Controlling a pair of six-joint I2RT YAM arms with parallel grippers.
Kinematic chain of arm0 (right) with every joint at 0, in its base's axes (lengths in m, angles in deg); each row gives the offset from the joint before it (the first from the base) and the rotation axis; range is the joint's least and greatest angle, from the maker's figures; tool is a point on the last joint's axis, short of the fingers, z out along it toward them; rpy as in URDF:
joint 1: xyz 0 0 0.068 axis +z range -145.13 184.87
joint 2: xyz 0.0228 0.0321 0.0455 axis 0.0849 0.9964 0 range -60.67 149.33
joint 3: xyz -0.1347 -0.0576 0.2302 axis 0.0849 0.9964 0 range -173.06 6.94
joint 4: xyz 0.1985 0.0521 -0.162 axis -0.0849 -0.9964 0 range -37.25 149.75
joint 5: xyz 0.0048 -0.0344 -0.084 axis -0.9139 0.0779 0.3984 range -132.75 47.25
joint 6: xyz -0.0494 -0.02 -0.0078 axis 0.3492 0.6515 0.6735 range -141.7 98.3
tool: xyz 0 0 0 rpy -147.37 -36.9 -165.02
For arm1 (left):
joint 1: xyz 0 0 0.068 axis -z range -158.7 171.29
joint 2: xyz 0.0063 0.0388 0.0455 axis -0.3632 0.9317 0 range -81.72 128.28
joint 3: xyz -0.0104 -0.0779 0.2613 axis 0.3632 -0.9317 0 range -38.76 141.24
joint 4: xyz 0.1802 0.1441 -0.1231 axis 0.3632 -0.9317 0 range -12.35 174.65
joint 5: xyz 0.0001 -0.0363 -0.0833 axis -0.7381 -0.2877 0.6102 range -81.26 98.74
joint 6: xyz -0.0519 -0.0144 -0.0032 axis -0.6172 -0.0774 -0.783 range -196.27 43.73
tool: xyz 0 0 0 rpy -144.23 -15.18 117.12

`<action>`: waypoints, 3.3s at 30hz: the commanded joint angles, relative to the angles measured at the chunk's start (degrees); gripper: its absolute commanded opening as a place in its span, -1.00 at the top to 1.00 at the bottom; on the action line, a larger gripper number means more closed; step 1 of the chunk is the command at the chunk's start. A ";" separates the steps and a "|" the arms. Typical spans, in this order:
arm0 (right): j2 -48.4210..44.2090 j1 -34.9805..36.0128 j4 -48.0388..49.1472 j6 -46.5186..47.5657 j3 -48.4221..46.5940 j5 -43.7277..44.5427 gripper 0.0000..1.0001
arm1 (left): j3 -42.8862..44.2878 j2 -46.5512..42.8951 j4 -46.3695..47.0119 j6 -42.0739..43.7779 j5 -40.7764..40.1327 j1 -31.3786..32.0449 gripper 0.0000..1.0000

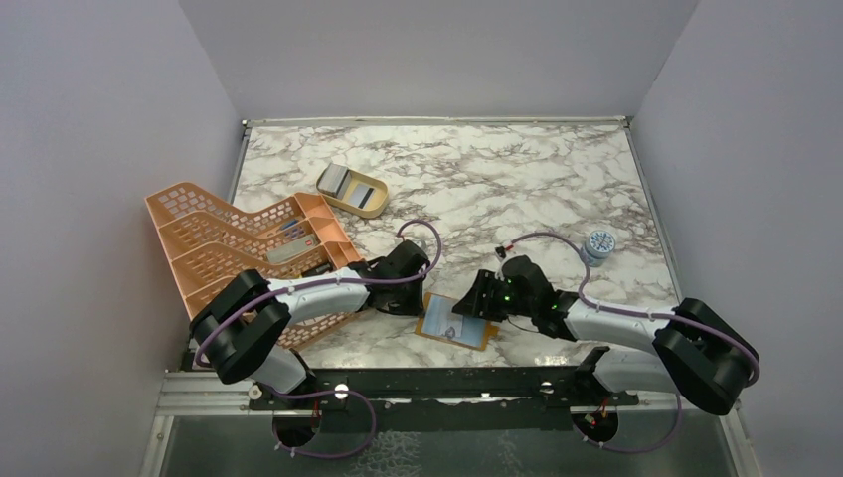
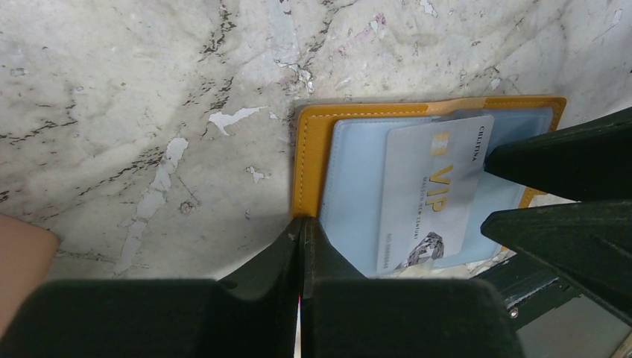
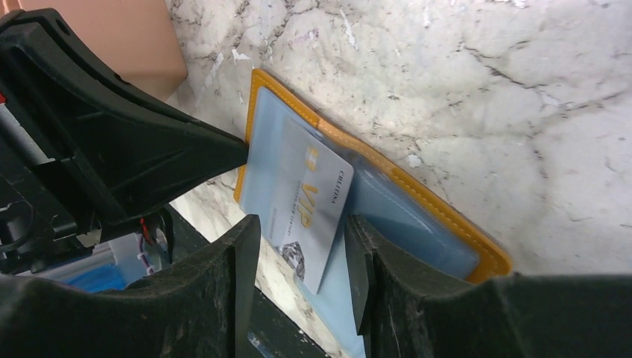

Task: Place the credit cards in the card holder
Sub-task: Insert the credit card into the card holder, then pick up the credit card from the storage box.

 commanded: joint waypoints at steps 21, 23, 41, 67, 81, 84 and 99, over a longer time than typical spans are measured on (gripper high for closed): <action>3.50 5.98 -12.01 -0.40 -6.70 7.51 0.21 | -2.57 -1.57 0.62 -1.48 3.09 1.04 0.92; 3.04 6.18 -13.63 -0.01 -7.23 7.30 0.21 | -2.65 -1.65 0.72 -1.53 3.09 1.21 0.92; 7.29 10.16 -5.83 -1.48 -7.74 5.40 0.40 | -3.03 -2.03 1.43 -2.23 3.00 1.68 0.92; -14.27 10.20 -22.31 5.69 -7.71 16.21 0.31 | 22.51 -0.24 -15.80 21.70 -23.52 -6.18 0.12; -16.22 10.20 -19.82 7.63 -7.22 16.38 0.31 | 44.07 20.78 -16.20 39.49 -38.32 -23.55 -0.05; -16.04 10.19 -20.03 8.14 -7.70 15.73 0.31 | 49.20 27.50 -15.23 43.82 -39.43 -25.35 -0.09; -17.36 10.20 -21.94 7.61 -7.57 17.27 0.31 | 61.27 39.45 -14.54 48.79 -42.22 -30.93 -0.23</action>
